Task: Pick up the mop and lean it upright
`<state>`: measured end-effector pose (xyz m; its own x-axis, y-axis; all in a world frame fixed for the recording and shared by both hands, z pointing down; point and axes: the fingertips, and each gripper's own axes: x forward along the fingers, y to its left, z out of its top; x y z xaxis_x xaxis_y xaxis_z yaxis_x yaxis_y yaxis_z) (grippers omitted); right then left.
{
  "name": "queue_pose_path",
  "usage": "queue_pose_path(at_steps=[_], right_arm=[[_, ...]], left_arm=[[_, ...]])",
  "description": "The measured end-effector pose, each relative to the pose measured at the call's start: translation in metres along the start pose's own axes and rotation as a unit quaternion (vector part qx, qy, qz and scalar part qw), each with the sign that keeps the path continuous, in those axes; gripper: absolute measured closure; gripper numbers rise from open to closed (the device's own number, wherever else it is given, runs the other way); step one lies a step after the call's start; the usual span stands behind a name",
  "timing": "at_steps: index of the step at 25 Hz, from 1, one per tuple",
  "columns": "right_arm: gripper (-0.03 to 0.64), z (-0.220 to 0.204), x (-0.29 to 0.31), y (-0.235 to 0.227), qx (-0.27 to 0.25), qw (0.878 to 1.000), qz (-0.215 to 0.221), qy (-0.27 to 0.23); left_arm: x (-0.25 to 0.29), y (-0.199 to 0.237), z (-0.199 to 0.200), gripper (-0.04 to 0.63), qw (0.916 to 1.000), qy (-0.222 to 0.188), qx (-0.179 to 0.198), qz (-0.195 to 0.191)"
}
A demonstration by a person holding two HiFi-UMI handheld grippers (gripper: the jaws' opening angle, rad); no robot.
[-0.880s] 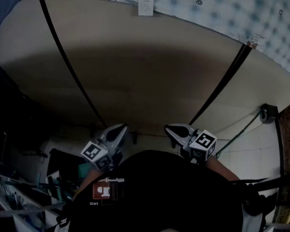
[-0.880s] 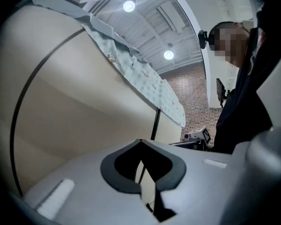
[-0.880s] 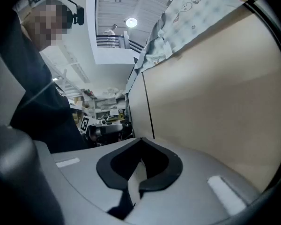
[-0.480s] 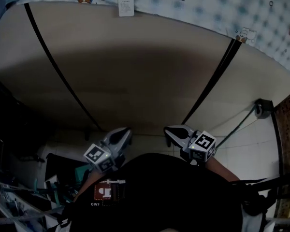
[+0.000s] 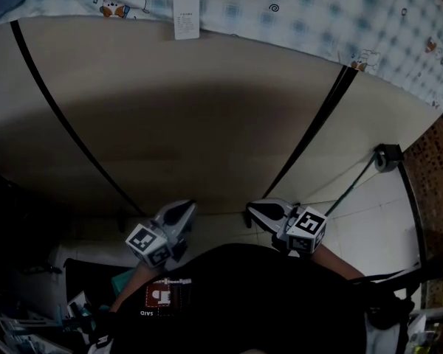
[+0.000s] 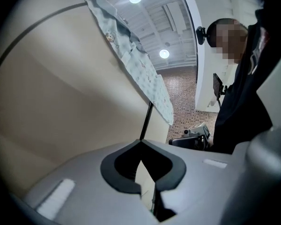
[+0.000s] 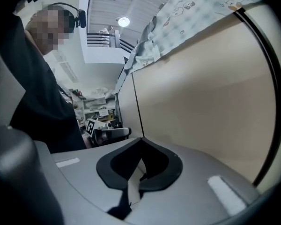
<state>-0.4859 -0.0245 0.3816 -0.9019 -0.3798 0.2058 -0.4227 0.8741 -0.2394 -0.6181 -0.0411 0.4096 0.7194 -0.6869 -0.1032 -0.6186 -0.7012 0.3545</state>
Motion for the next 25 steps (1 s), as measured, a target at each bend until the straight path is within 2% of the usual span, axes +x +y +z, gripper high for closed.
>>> queue_pose_path(at_steps=[2,5,10,14,19,22,25], right_arm=[[0.603,-0.003,-0.002,-0.001,-0.003,1.0,0.003,0.005],[0.603,0.0,-0.014,-0.009,-0.008,1.0,0.008,0.001],[0.603,0.002,-0.061,-0.034,-0.024,0.999,0.035,-0.007],[0.603,-0.004,-0.119,-0.069,-0.025,0.998,0.06,-0.007],[0.603,-0.017,-0.189,-0.111,-0.024,0.996,0.08,0.01],[0.603,-0.027,-0.214,-0.118,-0.017,0.995,0.1,0.018],[0.603,-0.03,-0.228,-0.122,-0.006,0.994,0.105,0.013]], left_arm=[[0.008,-0.004,0.003,0.598,1.0,0.0,-0.001,0.0],[0.017,-0.017,0.002,0.598,0.9998,0.007,0.02,0.005],[0.041,-0.04,-0.013,0.598,0.9988,0.003,0.03,0.039],[0.089,-0.088,-0.029,0.598,0.9969,-0.012,0.037,0.068],[0.16,-0.161,-0.062,0.598,0.9966,-0.011,0.017,0.08],[0.181,-0.194,-0.074,0.598,0.9968,-0.005,0.024,0.076],[0.183,-0.202,-0.082,0.598,0.9959,0.001,0.042,0.081]])
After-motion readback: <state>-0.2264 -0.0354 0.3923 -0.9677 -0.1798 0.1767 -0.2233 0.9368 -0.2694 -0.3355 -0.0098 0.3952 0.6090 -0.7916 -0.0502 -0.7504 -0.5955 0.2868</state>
